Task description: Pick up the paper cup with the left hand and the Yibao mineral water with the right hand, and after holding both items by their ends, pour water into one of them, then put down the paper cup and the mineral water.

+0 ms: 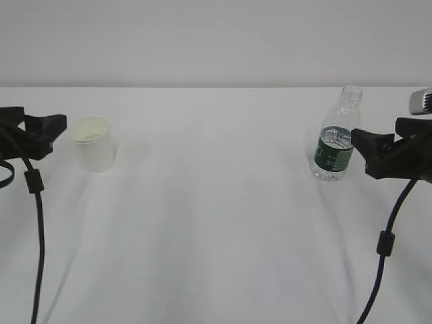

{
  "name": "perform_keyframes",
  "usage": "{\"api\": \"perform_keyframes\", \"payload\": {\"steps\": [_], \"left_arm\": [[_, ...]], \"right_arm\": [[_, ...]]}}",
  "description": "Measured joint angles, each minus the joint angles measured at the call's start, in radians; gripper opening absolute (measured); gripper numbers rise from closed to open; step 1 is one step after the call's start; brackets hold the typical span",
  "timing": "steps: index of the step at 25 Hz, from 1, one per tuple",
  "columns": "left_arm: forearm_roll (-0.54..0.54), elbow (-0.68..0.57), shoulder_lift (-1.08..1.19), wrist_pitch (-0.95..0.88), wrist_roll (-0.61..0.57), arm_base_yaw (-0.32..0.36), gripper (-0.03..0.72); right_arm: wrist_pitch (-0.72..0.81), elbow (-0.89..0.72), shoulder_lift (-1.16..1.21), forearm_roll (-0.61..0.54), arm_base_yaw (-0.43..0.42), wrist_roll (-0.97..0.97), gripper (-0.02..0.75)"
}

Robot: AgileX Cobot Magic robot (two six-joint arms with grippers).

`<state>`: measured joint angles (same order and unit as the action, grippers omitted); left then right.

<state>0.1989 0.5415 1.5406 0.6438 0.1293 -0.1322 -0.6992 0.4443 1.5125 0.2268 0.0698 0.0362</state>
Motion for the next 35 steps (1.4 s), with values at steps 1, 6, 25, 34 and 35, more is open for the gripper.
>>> {"api": "perform_keyframes", "payload": {"steps": [1, 6, 25, 34, 35], "left_arm": [[0.004, 0.000, -0.037, -0.021, 0.000, 0.000, 0.550], [0.017, -0.007, -0.209, -0.142, 0.000, 0.000, 0.548], [0.001, -0.009, -0.759, -0.664, 0.000, -0.015, 0.539], [-0.079, -0.009, -0.895, -1.013, 0.000, -0.217, 0.529], [-0.086, -0.009, -0.912, -1.040, 0.000, -0.233, 0.529]], "right_arm": [[0.039, -0.002, -0.041, 0.007, 0.000, -0.002, 0.594], [0.185, -0.005, -0.240, 0.016, 0.000, -0.004, 0.593], [0.885, 0.033, -0.900, 0.051, 0.000, -0.006, 0.592], [1.209, 0.033, -1.106, 0.006, 0.000, -0.006, 0.593], [1.240, 0.033, -1.121, -0.009, 0.000, -0.008, 0.593]]}}
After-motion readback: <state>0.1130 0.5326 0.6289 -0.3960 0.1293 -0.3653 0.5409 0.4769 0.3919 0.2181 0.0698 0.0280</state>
